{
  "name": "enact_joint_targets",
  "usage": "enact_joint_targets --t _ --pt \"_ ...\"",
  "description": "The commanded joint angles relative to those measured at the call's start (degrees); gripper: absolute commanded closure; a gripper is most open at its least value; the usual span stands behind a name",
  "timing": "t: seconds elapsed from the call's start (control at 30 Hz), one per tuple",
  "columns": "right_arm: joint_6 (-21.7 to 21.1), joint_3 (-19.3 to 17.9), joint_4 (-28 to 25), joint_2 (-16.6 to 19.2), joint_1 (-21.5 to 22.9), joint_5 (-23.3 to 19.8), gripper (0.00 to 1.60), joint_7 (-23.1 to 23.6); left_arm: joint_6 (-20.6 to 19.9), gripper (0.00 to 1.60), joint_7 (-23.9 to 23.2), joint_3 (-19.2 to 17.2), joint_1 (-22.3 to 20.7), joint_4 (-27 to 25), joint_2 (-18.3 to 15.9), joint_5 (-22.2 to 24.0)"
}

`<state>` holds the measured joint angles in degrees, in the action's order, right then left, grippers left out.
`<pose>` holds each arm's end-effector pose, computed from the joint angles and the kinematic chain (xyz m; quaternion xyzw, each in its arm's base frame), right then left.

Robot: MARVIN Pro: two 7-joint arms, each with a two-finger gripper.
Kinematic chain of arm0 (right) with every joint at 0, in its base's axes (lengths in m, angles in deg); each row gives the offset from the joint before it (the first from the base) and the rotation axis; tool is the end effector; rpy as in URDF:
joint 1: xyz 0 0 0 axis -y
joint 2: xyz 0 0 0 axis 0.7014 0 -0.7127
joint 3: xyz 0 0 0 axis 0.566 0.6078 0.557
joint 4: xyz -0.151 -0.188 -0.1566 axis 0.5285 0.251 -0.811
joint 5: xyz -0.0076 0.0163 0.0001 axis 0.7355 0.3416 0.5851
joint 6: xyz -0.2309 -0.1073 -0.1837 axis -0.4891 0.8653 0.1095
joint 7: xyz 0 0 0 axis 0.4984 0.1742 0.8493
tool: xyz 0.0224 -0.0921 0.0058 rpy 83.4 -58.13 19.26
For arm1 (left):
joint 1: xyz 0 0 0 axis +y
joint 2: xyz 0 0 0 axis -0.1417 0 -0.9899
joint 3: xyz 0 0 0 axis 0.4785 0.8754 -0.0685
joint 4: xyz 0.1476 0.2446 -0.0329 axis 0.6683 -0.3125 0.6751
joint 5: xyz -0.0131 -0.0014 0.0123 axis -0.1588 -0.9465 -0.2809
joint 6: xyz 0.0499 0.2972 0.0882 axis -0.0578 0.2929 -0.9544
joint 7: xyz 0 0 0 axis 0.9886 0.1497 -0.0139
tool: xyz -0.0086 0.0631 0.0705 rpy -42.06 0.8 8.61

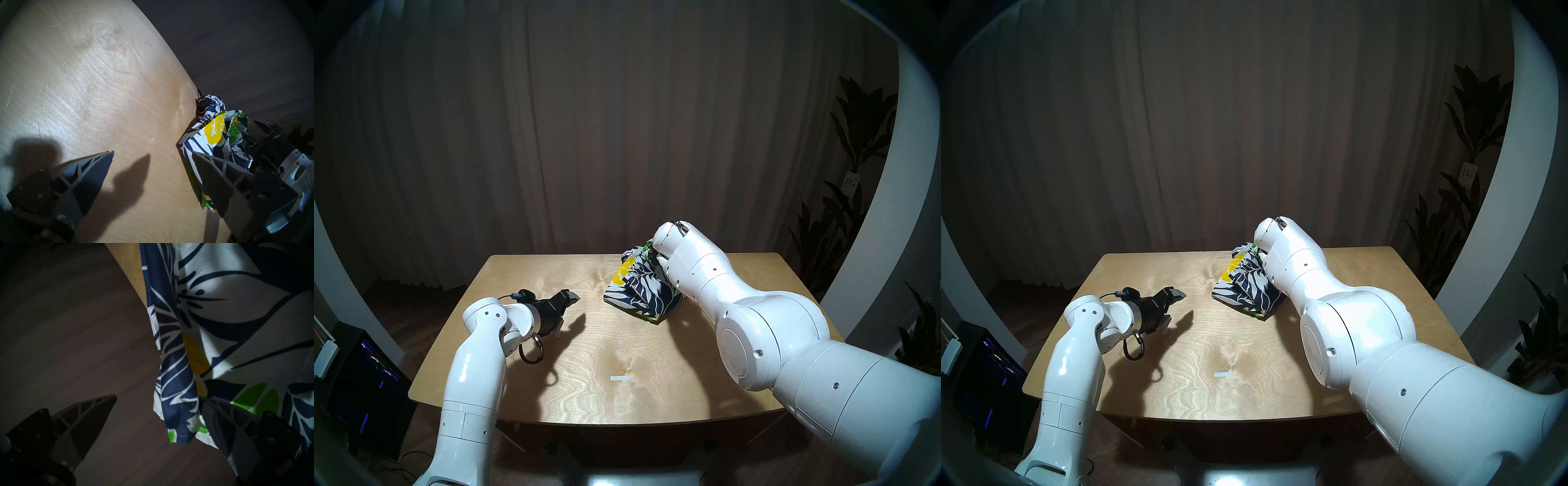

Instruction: Fold the pants in half lengthwise, then in half again, and set them down flat

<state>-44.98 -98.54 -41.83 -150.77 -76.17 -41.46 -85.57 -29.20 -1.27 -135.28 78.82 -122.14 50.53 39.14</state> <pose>0.6349 0.1019 -0.2423 -0.4355 0.7527 -0.2608 0.4191 0.4137 0.0466 -0.3093 0.8460 0.2869 0.3199 0.3158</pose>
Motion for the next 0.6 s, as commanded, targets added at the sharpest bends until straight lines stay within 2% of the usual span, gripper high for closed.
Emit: enact_joint_targets --t 0.0,0.37,0.57 --pt "-1.8 2.0 0.8 0.6 5.8 2.2 0.00 2.4 0.3 0.10 -0.5 -0.7 0.4 -1.4 -0.2 0.1" --pt "-5.7 5.0 3.9 4.5 8.4 5.4 0.00 5.9 0.9 0.09 -0.8 -1.4 1.3 -1.6 -0.3 0.6" --pt "-7.5 7.1 4.7 3.7 10.0 7.1 0.00 6.9 1.3 0.04 -1.1 -1.4 1.5 -1.7 -0.3 0.6"
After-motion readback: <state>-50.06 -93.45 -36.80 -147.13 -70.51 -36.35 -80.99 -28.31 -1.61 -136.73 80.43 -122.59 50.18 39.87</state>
